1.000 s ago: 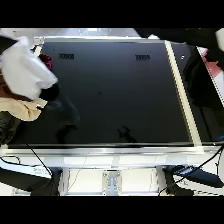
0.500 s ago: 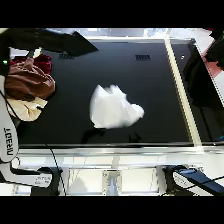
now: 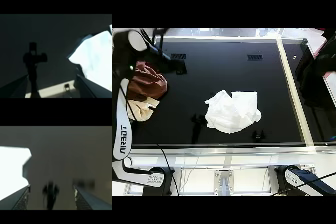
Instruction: Fold the shirts.
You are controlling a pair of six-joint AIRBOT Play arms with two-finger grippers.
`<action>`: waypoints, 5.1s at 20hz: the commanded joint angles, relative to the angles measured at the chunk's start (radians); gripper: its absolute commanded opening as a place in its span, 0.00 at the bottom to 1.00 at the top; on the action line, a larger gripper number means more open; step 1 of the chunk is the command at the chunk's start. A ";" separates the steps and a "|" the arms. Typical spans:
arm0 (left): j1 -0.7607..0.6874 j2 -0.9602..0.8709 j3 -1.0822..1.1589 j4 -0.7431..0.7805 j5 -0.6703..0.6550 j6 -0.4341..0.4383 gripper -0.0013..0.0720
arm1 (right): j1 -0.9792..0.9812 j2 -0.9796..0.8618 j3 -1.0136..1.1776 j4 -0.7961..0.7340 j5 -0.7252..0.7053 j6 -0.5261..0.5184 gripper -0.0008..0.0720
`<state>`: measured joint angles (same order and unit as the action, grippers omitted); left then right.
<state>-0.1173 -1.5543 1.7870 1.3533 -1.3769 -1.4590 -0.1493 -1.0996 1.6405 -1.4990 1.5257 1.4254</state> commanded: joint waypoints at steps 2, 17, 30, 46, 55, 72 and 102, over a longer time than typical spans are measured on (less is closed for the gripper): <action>0.002 -0.115 -0.138 -0.296 0.144 0.222 0.98 | -0.044 0.002 -0.397 0.186 -0.114 0.020 0.82; -0.164 -0.406 -0.138 -0.650 0.133 0.454 0.87 | 0.026 0.002 -0.697 0.298 -0.316 0.016 0.82; -0.151 -0.344 -0.137 -0.651 0.047 0.453 0.03 | 0.024 -0.161 -0.917 0.698 -0.705 0.020 0.74; -0.130 -0.327 -0.137 -0.651 0.047 0.452 0.03 | 0.020 -0.380 -0.911 0.882 -0.607 -0.123 0.51; 0.018 -0.081 -0.094 -0.650 0.048 0.449 0.03 | 0.021 -0.137 -0.647 0.927 -0.335 -0.304 0.03; 0.251 0.624 -0.281 -0.399 0.084 0.150 0.03 | -0.037 0.106 0.058 0.589 -0.321 -0.140 0.03; 0.863 1.180 -1.777 -1.326 0.349 0.358 0.67 | -0.457 -0.256 -0.298 0.642 -0.422 -0.054 0.69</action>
<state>0.7551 -0.5808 0.2707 0.0650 -1.0920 -1.0718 -0.5980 -1.3037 1.4559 -1.0248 1.1538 1.3685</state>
